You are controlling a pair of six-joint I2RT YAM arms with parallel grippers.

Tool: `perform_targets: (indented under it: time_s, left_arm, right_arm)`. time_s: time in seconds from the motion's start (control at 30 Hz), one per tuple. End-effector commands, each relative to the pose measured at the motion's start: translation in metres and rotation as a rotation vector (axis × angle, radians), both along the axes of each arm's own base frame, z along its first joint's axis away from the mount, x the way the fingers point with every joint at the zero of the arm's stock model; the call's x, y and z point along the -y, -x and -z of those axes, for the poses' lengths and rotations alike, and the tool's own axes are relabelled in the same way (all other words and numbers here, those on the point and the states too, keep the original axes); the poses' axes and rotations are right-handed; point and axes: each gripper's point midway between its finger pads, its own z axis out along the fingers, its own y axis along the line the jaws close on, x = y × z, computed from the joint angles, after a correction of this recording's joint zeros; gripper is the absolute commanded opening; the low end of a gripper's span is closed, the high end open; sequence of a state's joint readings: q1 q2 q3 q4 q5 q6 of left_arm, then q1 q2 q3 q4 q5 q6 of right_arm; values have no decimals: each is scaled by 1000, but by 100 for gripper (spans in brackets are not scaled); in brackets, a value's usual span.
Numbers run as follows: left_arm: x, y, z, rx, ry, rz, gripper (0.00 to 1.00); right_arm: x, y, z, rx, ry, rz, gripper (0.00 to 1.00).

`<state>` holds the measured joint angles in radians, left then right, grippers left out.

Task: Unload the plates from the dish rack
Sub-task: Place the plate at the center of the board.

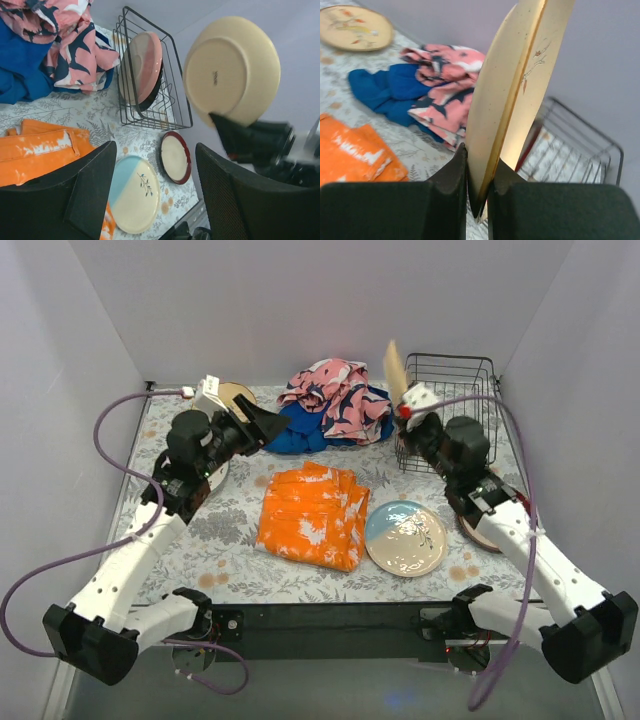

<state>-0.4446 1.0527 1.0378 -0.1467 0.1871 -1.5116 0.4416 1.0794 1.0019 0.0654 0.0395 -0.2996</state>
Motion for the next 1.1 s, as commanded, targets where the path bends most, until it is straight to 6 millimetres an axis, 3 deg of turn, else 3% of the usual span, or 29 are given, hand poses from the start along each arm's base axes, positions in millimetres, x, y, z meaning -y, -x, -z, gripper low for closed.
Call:
perform_targets:
  time_s: [0.0, 0.07, 0.1, 0.17, 0.23, 0.27, 0.33, 0.4, 0.53, 0.67, 0.73, 0.9, 1.07]
  left_arm:
    - [-9, 27, -39, -16, -22, 116, 64]
    - [-12, 33, -45, -18, -38, 126, 64]
    - [-14, 37, -53, 7, -41, 130, 64]
    - [-15, 46, -62, 44, -34, 147, 65]
    - [-14, 49, -60, 44, -32, 157, 66]
    - [-13, 50, -57, 36, -34, 168, 66]
    - [-9, 50, -43, 0, -41, 195, 66]
    - [-6, 48, -27, -39, -51, 207, 66]
    - [-7, 42, 19, -129, -94, 197, 67]
    - [-13, 37, 39, -154, -151, 164, 67]
    - [-22, 32, 44, -156, -192, 110, 67]
    - [-45, 25, 32, -105, -299, 8, 67]
    - [-58, 26, 45, -120, -348, -44, 67]
  right_arm:
    - [-43, 51, -75, 456, 151, -125, 1]
    - [-54, 67, -75, 514, 213, -170, 1]
    - [-69, 80, -65, 521, 242, -215, 1]
    - [-80, 90, -57, 566, 340, -224, 1]
    - [-97, 101, -44, 590, 433, -233, 1]
    - [-96, 102, -44, 596, 453, -193, 1]
    - [-112, 114, -36, 631, 515, -213, 1]
    - [-118, 123, -42, 671, 508, -188, 1]
    - [-134, 128, -34, 710, 576, -176, 1]
    - [-143, 123, -26, 702, 618, -165, 1]
    - [-146, 120, -18, 702, 657, -156, 1]
    - [-147, 117, -15, 704, 668, -136, 1]
    - [-149, 114, -15, 704, 670, -125, 1]
